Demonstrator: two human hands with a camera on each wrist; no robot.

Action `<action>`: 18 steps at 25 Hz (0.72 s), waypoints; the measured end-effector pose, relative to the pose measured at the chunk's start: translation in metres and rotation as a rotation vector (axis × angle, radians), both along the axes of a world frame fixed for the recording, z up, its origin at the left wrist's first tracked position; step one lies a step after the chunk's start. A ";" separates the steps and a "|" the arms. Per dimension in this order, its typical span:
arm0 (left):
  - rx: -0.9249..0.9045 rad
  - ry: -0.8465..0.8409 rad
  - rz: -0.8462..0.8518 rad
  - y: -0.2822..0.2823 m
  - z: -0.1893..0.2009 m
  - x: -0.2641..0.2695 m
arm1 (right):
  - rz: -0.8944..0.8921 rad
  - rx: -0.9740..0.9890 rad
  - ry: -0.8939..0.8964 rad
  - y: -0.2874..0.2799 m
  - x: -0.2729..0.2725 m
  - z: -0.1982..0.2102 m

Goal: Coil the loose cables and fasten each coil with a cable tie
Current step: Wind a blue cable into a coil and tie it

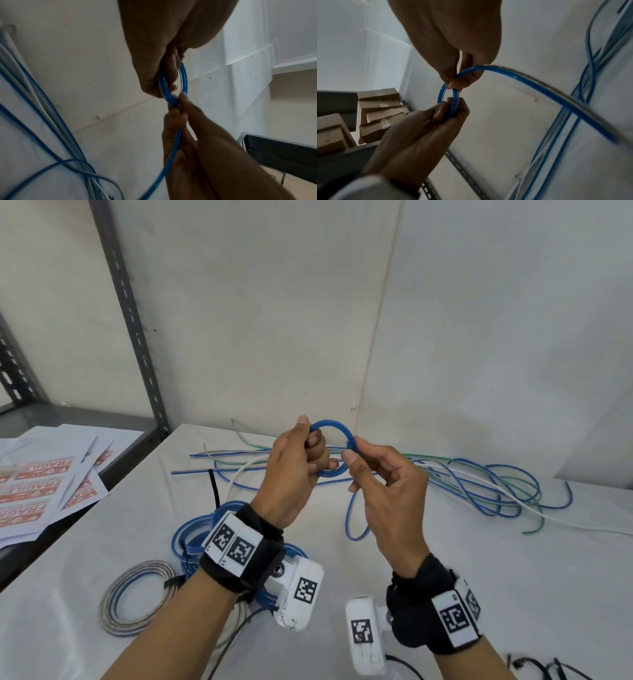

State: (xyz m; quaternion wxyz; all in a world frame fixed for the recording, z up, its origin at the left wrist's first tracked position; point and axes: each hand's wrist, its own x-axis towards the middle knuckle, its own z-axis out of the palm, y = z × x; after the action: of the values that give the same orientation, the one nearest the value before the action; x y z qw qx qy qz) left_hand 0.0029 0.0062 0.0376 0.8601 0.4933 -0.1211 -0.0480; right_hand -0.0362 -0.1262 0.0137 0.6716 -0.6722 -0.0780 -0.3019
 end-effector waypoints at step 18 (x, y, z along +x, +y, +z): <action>0.149 -0.079 0.056 0.007 0.003 -0.002 | 0.063 -0.033 -0.002 0.010 -0.009 -0.003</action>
State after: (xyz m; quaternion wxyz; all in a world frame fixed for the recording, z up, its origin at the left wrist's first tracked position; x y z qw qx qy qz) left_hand 0.0012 0.0132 0.0408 0.8166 0.5605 -0.1371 -0.0136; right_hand -0.0455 -0.1163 0.0109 0.6696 -0.6800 -0.1048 -0.2797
